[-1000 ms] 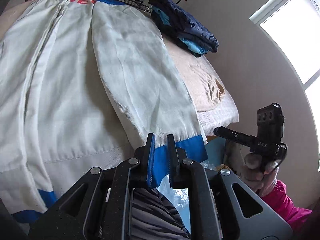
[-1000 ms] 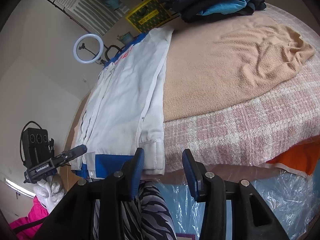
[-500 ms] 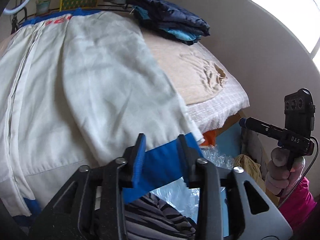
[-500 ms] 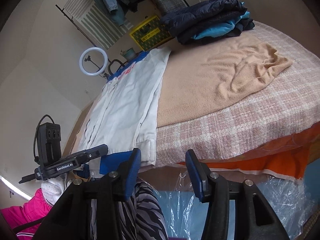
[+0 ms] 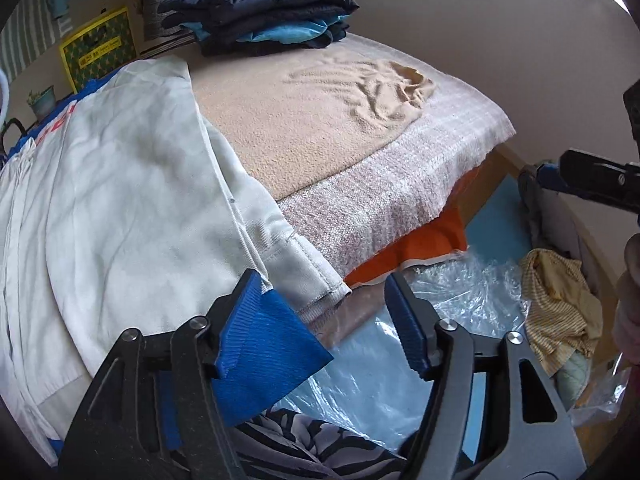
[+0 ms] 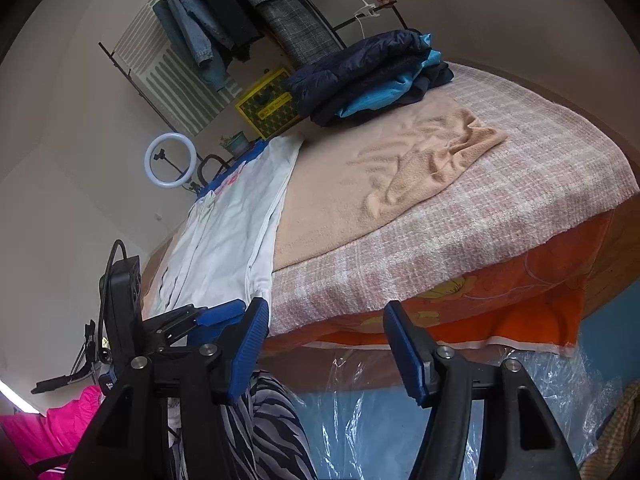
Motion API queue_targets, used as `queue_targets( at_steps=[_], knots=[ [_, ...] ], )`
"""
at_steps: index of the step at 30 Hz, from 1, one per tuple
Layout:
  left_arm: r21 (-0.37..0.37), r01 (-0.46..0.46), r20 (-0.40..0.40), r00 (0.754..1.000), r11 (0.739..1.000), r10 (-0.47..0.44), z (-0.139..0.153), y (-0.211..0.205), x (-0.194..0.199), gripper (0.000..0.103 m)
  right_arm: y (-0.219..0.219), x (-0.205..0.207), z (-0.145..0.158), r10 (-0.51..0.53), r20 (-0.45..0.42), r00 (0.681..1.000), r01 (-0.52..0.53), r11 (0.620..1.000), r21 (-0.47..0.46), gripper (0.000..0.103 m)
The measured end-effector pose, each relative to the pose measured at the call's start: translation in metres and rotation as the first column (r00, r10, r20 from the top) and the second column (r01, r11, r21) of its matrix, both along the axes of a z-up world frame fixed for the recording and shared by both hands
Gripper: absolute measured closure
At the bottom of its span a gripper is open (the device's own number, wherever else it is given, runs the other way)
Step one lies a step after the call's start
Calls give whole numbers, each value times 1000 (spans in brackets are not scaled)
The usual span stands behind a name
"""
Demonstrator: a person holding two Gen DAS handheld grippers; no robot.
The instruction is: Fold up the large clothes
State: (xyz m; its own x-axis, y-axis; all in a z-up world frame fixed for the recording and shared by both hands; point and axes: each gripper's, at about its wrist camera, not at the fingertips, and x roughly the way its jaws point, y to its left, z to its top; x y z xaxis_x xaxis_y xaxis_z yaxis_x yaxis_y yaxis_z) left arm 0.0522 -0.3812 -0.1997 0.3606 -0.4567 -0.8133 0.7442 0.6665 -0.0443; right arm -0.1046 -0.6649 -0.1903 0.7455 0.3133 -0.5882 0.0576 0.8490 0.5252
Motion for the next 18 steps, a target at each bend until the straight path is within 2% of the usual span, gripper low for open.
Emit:
queue_targets(
  at_steps=[4,5,7,8,10,11,12,15,18],
  knots=[
    [92,30,108,993,995,-40,-7,-12,-11,32,-1,1,-2,3,-7,1000,-3,1000,1,39],
    [108,27,128,991,994,-40,-9,-14,-12,35,-1,2,-2,6,-6,1000,-6,1000,4,39],
    [124,7,154,988,992,-26,-8,-14,-10,48,1,4,-2,12,-1,1000,-12,1000,11,39],
    [125,-6,160,987,992,-14,-7,-13,-6,59,2,5,-2,16,2,1000,-16,1000,12,39],
    [95,-1,124,992,995,-11,-4,-8,3,62,2,8,-1,22,7,1000,-22,1000,16,40],
    [75,-3,101,995,997,-5,-2,-5,7,69,3,9,0,26,10,1000,-26,999,21,39],
    [42,7,63,998,999,-10,0,0,10,84,2,10,1,27,13,1000,-28,999,26,39],
    [-66,-13,-64,998,998,9,10,16,18,88,0,15,4,24,26,999,-25,999,45,39],
    [-163,-55,-142,989,985,32,22,35,26,91,-2,24,4,24,43,999,-28,996,89,38]
  ],
)
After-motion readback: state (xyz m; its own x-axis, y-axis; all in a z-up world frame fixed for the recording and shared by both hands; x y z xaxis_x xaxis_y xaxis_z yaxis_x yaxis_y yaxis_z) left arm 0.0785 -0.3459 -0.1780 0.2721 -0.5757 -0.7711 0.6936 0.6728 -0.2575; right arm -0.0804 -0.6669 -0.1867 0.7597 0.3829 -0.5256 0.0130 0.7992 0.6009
